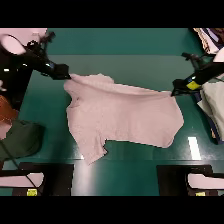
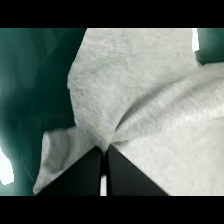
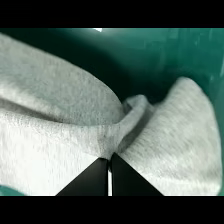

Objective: Fold the shirts.

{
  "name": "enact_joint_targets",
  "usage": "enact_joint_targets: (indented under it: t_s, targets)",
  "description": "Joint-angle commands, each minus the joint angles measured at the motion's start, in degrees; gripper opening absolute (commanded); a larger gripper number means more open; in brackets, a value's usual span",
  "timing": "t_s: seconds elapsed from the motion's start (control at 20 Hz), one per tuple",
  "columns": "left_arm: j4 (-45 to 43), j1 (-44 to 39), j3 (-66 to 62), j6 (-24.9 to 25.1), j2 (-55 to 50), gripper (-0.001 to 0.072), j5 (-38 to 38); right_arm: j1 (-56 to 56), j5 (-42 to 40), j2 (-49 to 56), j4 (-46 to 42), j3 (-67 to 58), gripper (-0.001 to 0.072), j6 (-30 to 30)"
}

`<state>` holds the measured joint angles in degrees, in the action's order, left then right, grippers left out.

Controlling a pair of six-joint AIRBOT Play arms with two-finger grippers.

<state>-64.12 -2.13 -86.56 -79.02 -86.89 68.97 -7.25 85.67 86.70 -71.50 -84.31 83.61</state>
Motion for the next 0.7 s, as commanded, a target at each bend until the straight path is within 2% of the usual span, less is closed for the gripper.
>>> enact_joint_targets:
  t_s: [0.0, 0.1, 0.2, 0.25, 0.3, 0.35, 0.5, 0.65]
  targets:
    - [-0.15, 0.04, 1.11, 0.00, -7.28, 0.0026, -10.03, -0.09, -8.63, 8.17, 4.55, -3.21, 0.0012, -0.55]
    - [-0.17, 0.04, 1.09, -0.02, -7.61, 0.0026, -14.84, -0.09, -10.01, 11.04, 7.52, -7.74, 0.0011, -0.55]
    - [-0.17, 0.04, 1.09, -0.04, -7.61, 0.0032, -16.44, -0.09, -10.71, 13.33, 9.09, -12.07, 0.0012, -0.52]
    - [-0.22, 0.04, 1.09, -0.07, -7.61, 0.0252, -16.17, -0.09, -10.45, 14.05, 9.05, -13.81, 0.0026, -0.50]
    - [-0.22, 0.07, 1.09, -0.04, -7.50, 0.0494, -15.43, -0.09, -10.03, 14.53, 9.05, -15.37, 0.0155, -0.50]
    - [-0.22, 0.42, 1.07, -0.07, -7.32, 0.0503, -14.40, -0.09, -9.53, 14.80, 9.05, -16.87, 0.0299, -0.50]
    - [-0.20, 3.82, -2.62, -0.11, -6.97, 0.0500, -3.19, 0.76, -7.08, 13.55, 8.92, -19.34, 0.0315, -0.57]
    - [-0.39, 8.61, -1.88, -0.35, -2.51, 0.0499, 5.90, 1.62, -6.62, 8.07, 8.90, -14.82, 0.0314, -1.90]
